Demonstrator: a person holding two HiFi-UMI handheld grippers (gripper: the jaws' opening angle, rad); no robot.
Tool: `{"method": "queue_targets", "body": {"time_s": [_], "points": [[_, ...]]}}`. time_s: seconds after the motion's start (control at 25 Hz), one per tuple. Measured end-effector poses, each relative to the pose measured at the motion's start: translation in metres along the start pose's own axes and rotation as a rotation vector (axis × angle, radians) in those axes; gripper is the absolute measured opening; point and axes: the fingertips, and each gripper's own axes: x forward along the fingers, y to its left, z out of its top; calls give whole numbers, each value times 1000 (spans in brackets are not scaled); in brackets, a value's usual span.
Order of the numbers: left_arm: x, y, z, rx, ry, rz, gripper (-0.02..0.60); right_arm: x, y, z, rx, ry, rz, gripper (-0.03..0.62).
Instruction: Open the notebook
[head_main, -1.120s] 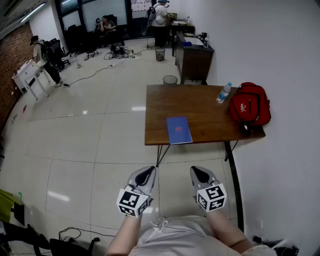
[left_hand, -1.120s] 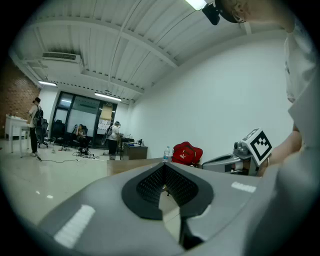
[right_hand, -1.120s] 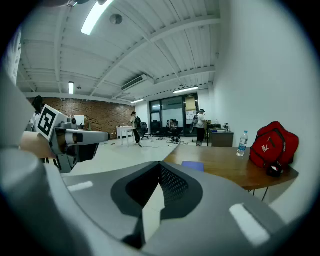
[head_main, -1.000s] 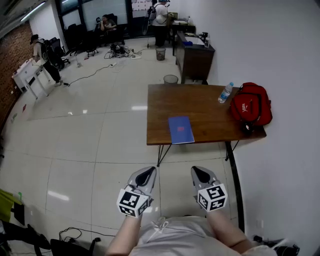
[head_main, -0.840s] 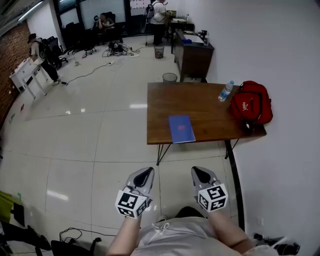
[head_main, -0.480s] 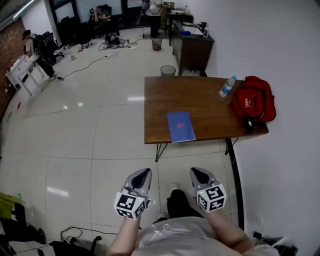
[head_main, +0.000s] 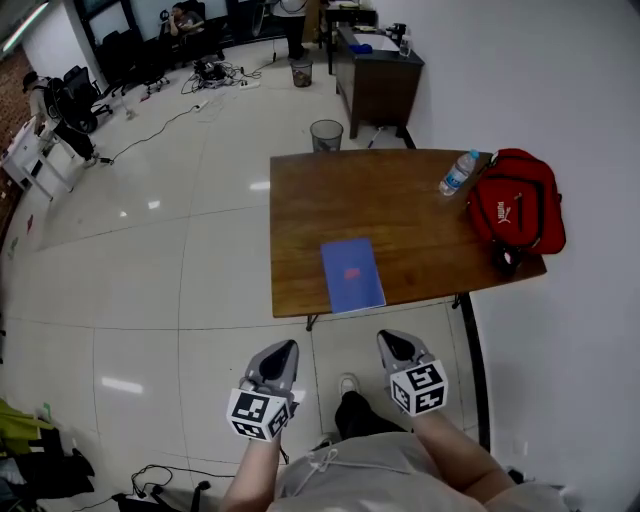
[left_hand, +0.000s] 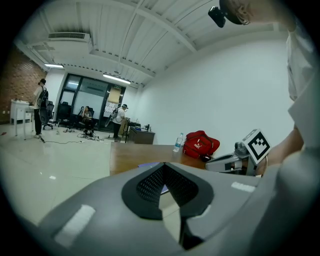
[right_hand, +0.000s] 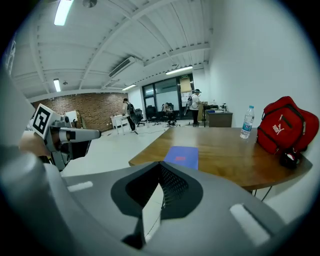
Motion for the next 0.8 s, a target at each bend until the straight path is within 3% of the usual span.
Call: {"method": "queue_targets", "body": {"time_s": [0.16,0.52,0.8], "points": [[41,15,0,12,24,19,5,35,-37,3,31,30,4,8],[110,38,-26,-38,109,17,5,97,-91,-19,93,115,-7,9],[131,41,-58,-75,171,5,5,116,-110,-60,166,189,-64,74]]}}
